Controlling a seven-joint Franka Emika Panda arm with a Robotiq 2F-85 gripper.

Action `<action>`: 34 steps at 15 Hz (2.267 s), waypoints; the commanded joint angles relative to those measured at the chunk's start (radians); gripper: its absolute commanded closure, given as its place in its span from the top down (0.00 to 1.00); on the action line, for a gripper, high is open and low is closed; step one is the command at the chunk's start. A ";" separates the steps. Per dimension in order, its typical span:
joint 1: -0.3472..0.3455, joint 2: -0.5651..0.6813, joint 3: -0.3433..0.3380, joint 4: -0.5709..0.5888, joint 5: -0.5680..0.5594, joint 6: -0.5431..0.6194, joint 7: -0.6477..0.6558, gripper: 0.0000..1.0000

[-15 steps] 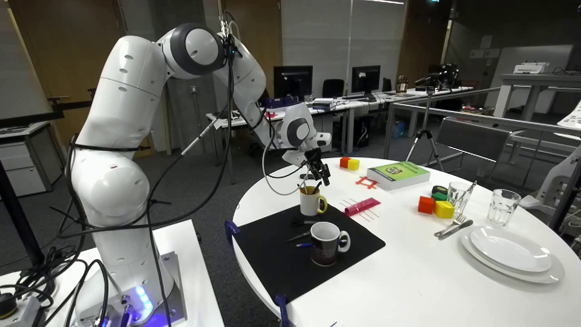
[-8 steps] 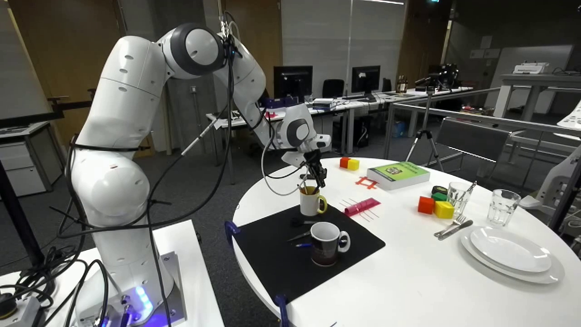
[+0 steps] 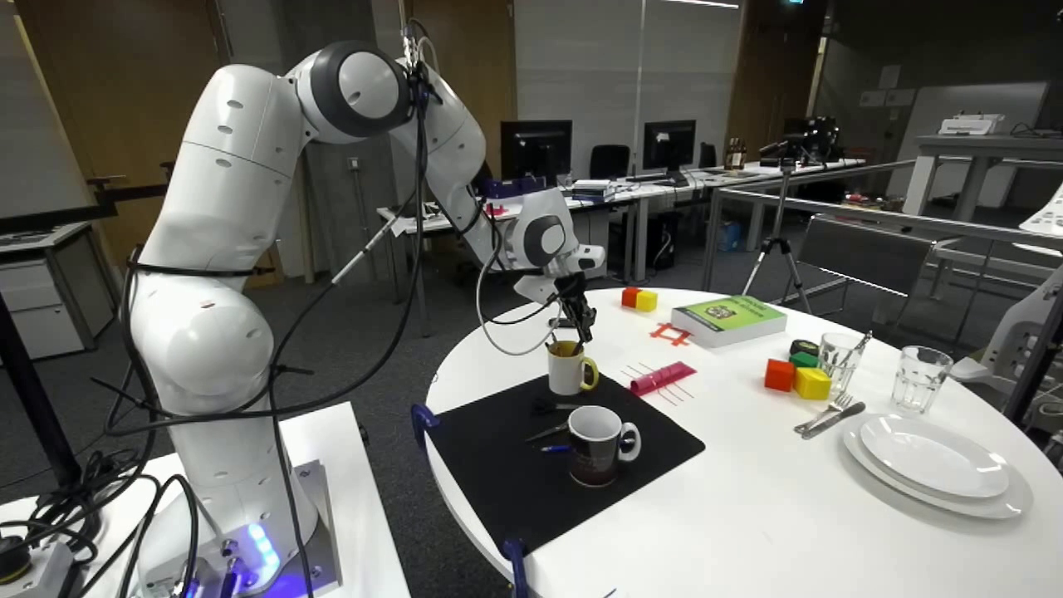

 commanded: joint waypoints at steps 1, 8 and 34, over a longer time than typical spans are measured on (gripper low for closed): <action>-0.032 -0.058 0.036 -0.036 0.036 -0.021 -0.023 0.03; -0.061 -0.136 0.066 -0.050 0.073 0.002 -0.032 0.03; -0.245 -0.155 0.093 0.099 0.115 -0.299 -0.179 0.03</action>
